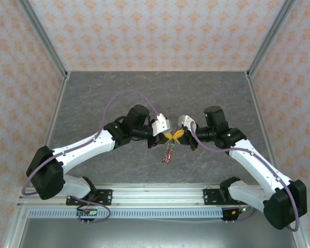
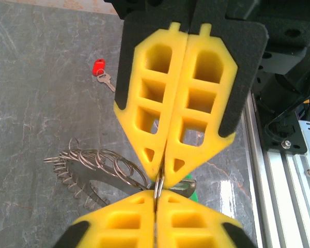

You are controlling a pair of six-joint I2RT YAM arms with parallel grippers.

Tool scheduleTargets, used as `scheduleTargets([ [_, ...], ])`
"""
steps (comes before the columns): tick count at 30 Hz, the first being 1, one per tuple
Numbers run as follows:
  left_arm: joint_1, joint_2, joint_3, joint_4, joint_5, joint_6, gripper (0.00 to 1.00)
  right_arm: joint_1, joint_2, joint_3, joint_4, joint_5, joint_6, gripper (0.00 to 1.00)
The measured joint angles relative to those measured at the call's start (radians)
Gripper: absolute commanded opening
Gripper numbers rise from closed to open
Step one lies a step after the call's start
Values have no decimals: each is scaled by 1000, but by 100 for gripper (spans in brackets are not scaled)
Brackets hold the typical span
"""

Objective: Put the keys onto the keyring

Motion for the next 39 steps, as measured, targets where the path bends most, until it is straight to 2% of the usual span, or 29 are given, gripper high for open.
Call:
scheduleTargets([
  [6, 0, 0, 0, -1, 0, -2, 0, 2, -6, -11, 17, 19, -2, 8],
  [15, 8, -11, -58, 77, 37, -37, 0, 9, -64, -132, 196, 31, 84, 13],
  [17, 14, -13, -65, 87, 46, -45, 0, 9, -64, -149, 231, 30, 101, 18],
  [24, 21, -15, -82, 120, 56, -74, 0, 8, -64, -196, 344, 29, 158, 19],
  [27, 23, -15, -87, 138, 61, -85, 0, 3, -66, -215, 389, 27, 183, 25],
  [39, 23, -22, -106, 166, 72, -95, 0, -18, -67, -237, 415, -28, 204, 24],
])
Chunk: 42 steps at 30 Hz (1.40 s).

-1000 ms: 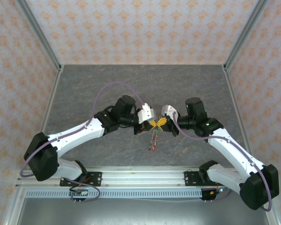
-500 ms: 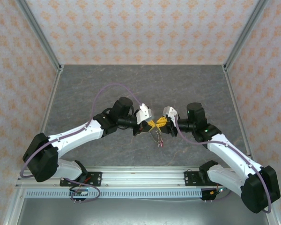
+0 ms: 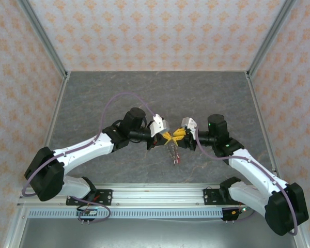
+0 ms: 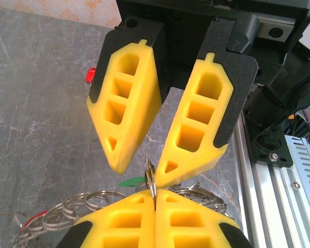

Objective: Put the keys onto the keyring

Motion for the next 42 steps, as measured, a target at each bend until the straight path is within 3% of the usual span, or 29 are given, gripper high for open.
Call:
scheduleTargets([
  [6, 0, 0, 0, 0, 3, 3, 0, -2, 12, 51, -110, -12, -49, 15],
  [11, 0, 0, 0, 0, 1, 3, 0, -3, 44, 114, -219, -29, -106, 0],
  [14, 4, 0, 0, 0, -1, 3, 3, -6, 57, 135, -251, -36, -121, 0],
  [17, 4, 0, 4, -3, -5, 17, 18, -6, 65, 155, -278, -36, -129, 0],
  [22, -2, 5, 43, -57, -29, 53, 24, 6, 66, 192, -333, -12, -165, 0],
  [32, -25, 19, 67, -96, -63, 91, 18, 54, 72, 275, -473, 95, -245, 0],
  [42, -29, 23, 72, -107, -89, 98, 22, 78, 92, 321, -549, 156, -291, 0],
])
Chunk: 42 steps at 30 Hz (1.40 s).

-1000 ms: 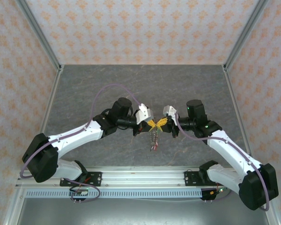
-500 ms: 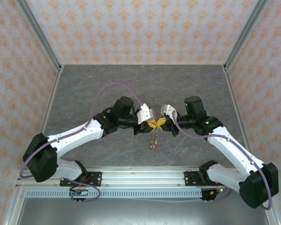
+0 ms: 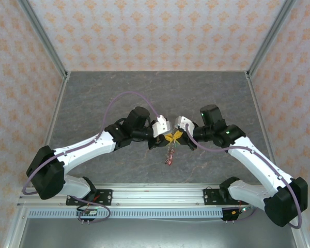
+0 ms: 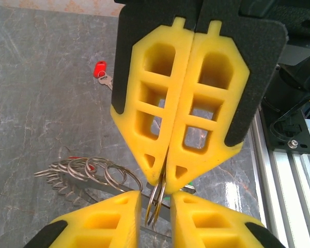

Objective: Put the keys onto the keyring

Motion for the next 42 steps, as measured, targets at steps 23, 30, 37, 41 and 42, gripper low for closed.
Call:
scheduleTargets([
  [23, 1, -50, -53, 47, -19, -21, 21, 6, 0, 0, 2, -1, -1, 0],
  [30, 1, -22, -43, 45, -13, -27, 12, 6, -1, 0, 8, -1, 7, 0],
  [37, 3, -19, -40, 46, -9, -34, 14, 6, -1, -2, 17, -5, 18, 0],
  [41, 3, -19, -40, 46, -10, -35, 13, 6, -2, -5, 26, -5, 21, 0],
  [42, 3, -19, -40, 46, -10, -35, 13, 6, -2, -5, 27, -5, 21, 0],
])
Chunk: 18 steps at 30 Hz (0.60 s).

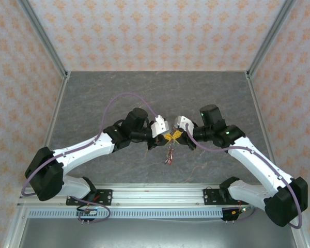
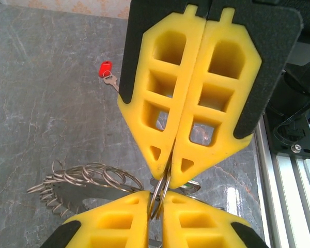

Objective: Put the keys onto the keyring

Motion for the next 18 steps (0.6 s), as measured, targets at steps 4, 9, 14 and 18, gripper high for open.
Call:
scheduleTargets([
  [4, 0, 0, 0, 0, 0, 0, 17, 0, 0, 0, 1, 0, 0, 0],
  [9, 0, 0, 0, 0, -1, 0, 18, 0, 0, -5, 3, 0, 0, 0],
  [14, 0, -1, 0, 0, -2, 0, 10, 0, -2, -6, 6, 1, 0, 0],
  [18, 0, -5, 0, -6, -1, 2, 0, 0, -2, -7, 15, 9, 0, 0],
])
